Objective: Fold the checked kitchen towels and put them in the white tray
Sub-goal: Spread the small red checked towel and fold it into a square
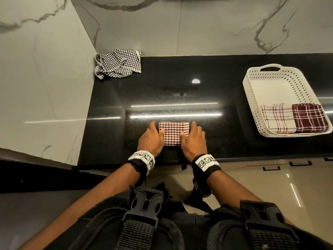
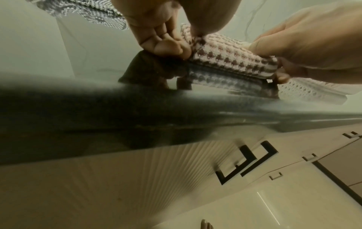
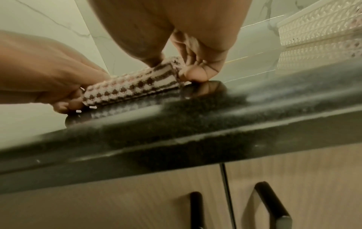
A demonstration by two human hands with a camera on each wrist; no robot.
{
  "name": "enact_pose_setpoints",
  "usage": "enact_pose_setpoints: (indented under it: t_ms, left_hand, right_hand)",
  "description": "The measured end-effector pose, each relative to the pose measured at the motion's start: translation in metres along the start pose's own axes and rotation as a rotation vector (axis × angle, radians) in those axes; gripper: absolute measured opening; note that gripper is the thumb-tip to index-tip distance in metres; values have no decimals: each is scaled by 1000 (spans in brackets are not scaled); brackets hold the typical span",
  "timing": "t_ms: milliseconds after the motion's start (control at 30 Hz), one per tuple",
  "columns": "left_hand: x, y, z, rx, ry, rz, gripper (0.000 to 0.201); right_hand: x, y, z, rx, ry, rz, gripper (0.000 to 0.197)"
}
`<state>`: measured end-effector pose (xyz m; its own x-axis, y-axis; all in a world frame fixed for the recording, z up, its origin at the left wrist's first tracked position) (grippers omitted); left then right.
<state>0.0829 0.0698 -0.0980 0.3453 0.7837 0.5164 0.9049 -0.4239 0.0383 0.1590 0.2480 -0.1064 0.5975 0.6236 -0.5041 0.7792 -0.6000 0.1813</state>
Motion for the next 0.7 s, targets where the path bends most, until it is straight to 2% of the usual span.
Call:
enact_pose_setpoints:
  t_ms: [67, 100, 167, 200, 333, 467, 567, 700]
  left_hand:
    - [19, 6, -7, 101, -159, 229, 50]
    - [30, 8, -3, 108, -232, 371, 52]
    - [42, 10, 15, 14, -336, 577, 55]
    - [41, 7, 22, -52, -378, 603, 57]
    - [11, -5, 34, -222, -427, 483, 63]
    - [12, -7, 33, -295, -334, 460, 64]
    - [18, -20, 21, -301, -252, 417, 64]
    - [21, -49, 11, -400, -184, 235, 73]
  right_hand:
    - [-21, 11, -6, 67, 166, -165, 67]
    - [-32, 16, 1, 19, 228, -259, 66]
    - [-40, 21, 22, -148, 330, -357, 63]
    - [-38, 20, 31, -217, 372, -360, 62]
    - [-20, 11, 41, -314, 487, -325, 75]
    - [-2, 5, 36, -386, 394, -174, 94]
    - [5, 1, 24, -393, 239, -91, 88]
    - [6, -5, 9, -332, 140, -111, 73]
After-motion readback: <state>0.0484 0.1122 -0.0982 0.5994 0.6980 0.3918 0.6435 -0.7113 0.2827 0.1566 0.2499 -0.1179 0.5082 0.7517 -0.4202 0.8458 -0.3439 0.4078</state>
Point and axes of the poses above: each hand's wrist, its own y-axis away from the middle knuckle, its own z-axis out of the palm, x = y × z, the point moved 8 cm from there along -y, towards the middle knuckle, and after that the axes turned 10 degrees about z, right-handed, at the moved point
